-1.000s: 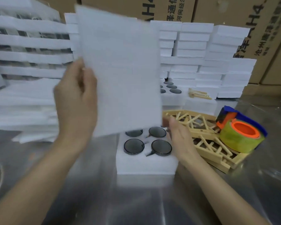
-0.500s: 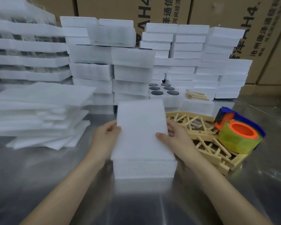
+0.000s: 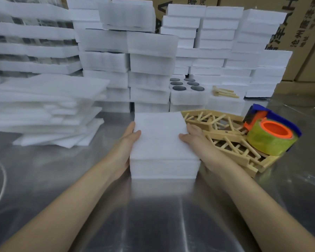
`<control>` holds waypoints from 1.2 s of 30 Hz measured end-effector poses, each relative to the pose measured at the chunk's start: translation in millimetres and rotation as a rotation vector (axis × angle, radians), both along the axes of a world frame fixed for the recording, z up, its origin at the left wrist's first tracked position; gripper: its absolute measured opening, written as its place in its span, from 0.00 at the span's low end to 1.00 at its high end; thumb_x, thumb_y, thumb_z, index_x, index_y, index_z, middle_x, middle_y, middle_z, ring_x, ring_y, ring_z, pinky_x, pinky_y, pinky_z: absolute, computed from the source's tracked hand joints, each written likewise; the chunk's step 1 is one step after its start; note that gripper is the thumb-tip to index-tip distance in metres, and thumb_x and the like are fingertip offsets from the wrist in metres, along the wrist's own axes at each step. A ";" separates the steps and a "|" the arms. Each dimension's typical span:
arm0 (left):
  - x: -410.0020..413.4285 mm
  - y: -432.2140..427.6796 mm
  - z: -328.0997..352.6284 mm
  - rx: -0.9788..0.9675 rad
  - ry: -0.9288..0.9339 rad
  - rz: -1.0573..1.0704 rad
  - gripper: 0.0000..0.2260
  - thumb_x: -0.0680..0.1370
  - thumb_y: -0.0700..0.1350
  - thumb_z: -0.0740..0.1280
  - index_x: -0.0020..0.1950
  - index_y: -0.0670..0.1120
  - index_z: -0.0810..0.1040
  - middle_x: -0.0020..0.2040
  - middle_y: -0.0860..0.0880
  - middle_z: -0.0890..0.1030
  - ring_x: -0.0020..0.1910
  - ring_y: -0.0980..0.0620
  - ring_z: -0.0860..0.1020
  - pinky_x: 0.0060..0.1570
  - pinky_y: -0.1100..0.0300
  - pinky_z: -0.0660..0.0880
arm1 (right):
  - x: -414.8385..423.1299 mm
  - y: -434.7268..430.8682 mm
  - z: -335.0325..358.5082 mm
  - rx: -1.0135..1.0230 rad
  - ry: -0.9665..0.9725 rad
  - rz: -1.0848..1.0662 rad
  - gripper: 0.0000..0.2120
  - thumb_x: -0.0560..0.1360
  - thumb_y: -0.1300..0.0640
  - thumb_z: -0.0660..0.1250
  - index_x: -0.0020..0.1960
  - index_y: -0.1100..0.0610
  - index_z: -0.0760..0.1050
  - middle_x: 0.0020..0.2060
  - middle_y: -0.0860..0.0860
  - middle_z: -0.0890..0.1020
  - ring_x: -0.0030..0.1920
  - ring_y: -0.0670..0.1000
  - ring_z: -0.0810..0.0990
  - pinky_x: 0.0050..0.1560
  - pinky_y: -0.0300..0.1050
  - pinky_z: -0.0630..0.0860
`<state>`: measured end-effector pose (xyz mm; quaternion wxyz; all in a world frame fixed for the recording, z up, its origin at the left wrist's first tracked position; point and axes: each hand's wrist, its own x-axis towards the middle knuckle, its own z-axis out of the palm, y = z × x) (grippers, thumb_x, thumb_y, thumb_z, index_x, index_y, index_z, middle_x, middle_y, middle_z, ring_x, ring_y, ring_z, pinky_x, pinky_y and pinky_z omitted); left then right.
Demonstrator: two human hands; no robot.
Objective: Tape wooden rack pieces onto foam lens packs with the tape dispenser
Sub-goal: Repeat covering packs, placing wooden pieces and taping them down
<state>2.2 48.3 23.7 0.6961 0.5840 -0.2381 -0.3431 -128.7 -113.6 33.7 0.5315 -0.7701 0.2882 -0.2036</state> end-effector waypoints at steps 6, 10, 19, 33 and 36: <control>-1.1 4.3 5.7 0.079 -0.044 -0.049 0.24 0.81 0.44 0.61 0.77 0.51 0.60 0.68 0.54 0.75 0.64 0.52 0.76 0.70 0.51 0.66 | -3.4 -3.5 -1.4 0.109 -0.001 0.070 0.29 0.82 0.55 0.58 0.79 0.47 0.51 0.69 0.38 0.63 0.67 0.44 0.68 0.64 0.40 0.67; -4.6 7.9 11.5 0.058 -0.102 -0.086 0.20 0.82 0.44 0.60 0.75 0.49 0.65 0.66 0.55 0.77 0.62 0.56 0.77 0.67 0.58 0.69 | -1.9 -5.3 -0.5 0.075 0.031 0.014 0.26 0.81 0.54 0.59 0.78 0.48 0.56 0.75 0.44 0.61 0.73 0.47 0.64 0.74 0.46 0.60; -2.0 19.1 19.2 0.388 -0.896 -0.358 0.30 0.62 0.67 0.68 0.64 0.69 0.70 0.75 0.68 0.54 0.76 0.62 0.40 0.74 0.57 0.44 | -8.9 -8.6 -8.9 -0.107 0.080 0.065 0.25 0.82 0.52 0.55 0.78 0.49 0.55 0.77 0.44 0.58 0.75 0.47 0.57 0.63 0.36 0.54; 7.1 21.1 15.5 0.429 -0.967 -0.439 0.30 0.62 0.72 0.66 0.63 0.78 0.64 0.71 0.77 0.49 0.74 0.65 0.35 0.73 0.55 0.42 | -26.9 -1.0 22.5 -0.389 0.357 0.457 0.50 0.57 0.29 0.69 0.75 0.35 0.54 0.76 0.34 0.42 0.76 0.40 0.36 0.77 0.50 0.42; 7.4 21.2 16.6 0.428 -0.957 -0.449 0.30 0.62 0.71 0.67 0.63 0.77 0.65 0.73 0.74 0.49 0.74 0.65 0.35 0.74 0.54 0.41 | -28.8 -3.8 22.6 -0.432 0.392 0.479 0.50 0.60 0.34 0.74 0.75 0.33 0.53 0.75 0.32 0.42 0.75 0.38 0.39 0.75 0.45 0.46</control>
